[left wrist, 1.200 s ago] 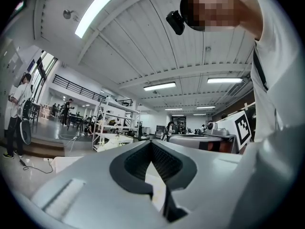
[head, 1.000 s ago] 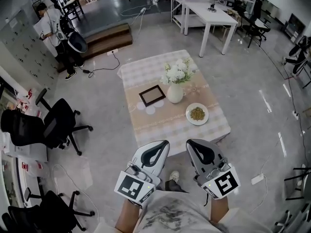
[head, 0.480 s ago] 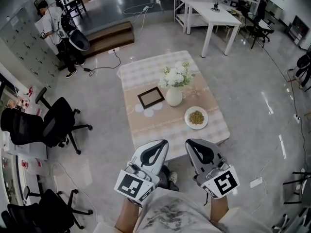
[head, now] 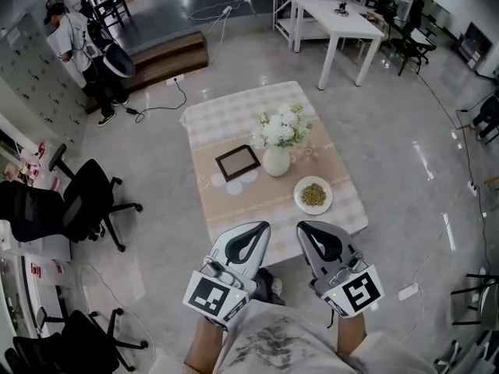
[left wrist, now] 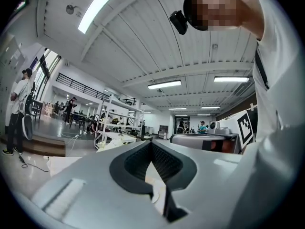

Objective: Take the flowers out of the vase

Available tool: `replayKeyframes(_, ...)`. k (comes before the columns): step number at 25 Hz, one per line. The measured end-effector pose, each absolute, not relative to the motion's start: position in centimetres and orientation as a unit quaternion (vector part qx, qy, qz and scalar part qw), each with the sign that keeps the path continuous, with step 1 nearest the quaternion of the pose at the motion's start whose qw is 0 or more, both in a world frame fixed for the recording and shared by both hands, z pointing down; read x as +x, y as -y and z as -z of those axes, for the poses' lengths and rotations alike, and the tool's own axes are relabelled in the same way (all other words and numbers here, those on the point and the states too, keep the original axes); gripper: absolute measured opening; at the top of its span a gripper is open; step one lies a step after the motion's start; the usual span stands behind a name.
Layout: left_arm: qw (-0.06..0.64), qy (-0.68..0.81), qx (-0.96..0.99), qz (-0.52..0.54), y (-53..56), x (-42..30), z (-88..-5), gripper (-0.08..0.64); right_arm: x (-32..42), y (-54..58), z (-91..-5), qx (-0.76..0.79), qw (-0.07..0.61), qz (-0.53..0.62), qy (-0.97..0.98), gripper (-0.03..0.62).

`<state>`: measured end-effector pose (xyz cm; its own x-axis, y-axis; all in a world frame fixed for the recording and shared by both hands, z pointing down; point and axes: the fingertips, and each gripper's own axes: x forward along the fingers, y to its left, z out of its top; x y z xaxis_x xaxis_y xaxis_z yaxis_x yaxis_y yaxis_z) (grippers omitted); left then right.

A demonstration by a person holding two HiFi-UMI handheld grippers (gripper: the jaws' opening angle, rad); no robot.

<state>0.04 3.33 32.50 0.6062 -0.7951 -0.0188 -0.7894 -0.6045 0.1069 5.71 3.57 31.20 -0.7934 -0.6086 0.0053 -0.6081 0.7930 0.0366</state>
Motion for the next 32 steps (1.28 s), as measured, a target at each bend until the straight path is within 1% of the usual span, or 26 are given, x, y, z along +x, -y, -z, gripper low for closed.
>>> replayKeyframes(10,0.055,0.430,0.901,0.029,1.9,-1.0,-33.9,0.009,4.6,1.3,-32.0,0.334,0.014,0.011,0.943,0.017)
replayKeyframes(19,0.062,0.425,0.903,0.017,6.3,-2.1,-35.7,0.010,3.9,5.0,-33.1,0.353,0.038,0.002,0.935,0.017)
replayKeyframes(32,0.098,0.411,0.906,-0.006,10.4,-2.6,-39.0,0.034,3.9,8.2,-33.9,0.378,0.062,-0.013,0.923,0.017)
